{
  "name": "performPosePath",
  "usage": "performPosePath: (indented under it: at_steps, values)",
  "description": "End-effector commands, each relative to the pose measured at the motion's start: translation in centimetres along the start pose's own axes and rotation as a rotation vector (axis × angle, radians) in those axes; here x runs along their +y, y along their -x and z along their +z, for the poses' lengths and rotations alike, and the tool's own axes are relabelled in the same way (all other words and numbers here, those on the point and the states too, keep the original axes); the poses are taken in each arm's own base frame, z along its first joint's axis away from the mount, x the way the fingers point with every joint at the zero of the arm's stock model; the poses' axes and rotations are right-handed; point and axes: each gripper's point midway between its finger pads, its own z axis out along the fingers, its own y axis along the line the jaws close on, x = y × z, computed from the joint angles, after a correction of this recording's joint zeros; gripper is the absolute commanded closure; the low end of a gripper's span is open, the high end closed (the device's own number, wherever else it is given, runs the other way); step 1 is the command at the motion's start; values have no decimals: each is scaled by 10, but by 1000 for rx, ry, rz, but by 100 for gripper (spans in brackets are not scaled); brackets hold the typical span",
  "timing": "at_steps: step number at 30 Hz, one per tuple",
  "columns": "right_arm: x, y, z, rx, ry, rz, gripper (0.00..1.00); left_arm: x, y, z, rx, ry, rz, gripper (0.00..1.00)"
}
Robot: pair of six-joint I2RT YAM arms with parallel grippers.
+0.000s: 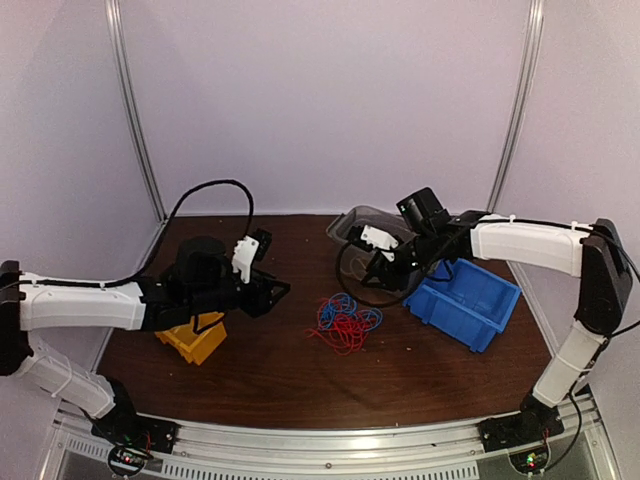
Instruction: Untangle the cables
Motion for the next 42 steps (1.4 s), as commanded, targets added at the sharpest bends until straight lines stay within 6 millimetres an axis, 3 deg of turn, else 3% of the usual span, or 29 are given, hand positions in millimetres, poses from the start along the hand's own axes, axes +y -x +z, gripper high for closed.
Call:
performPosePath:
  at_steps: [1,6,8,16,20,28,34,37,42]
  values:
    - [9,-10,13,17,44,38,62,-15,-11,23,-2,-104,-33,55]
    - [2,-15,32,48,50,99,64,-13,-30,51,11,-109,-95,49]
    - [5,-18,41,61,82,122,59,-18,-34,59,6,-150,-104,48]
    - [8,-26,68,103,159,199,54,-25,-46,72,5,-209,-137,47]
    - [8,-24,73,101,180,215,60,-26,-52,70,8,-219,-152,48]
    - [9,-20,71,92,189,222,92,-26,-60,75,17,-228,-167,49]
    - [9,-22,72,92,185,230,92,-26,-60,76,15,-229,-172,49]
    - [8,-26,76,108,185,240,80,-26,-60,75,17,-226,-168,49]
    - [8,-25,78,106,188,242,89,-25,-62,75,22,-220,-166,50]
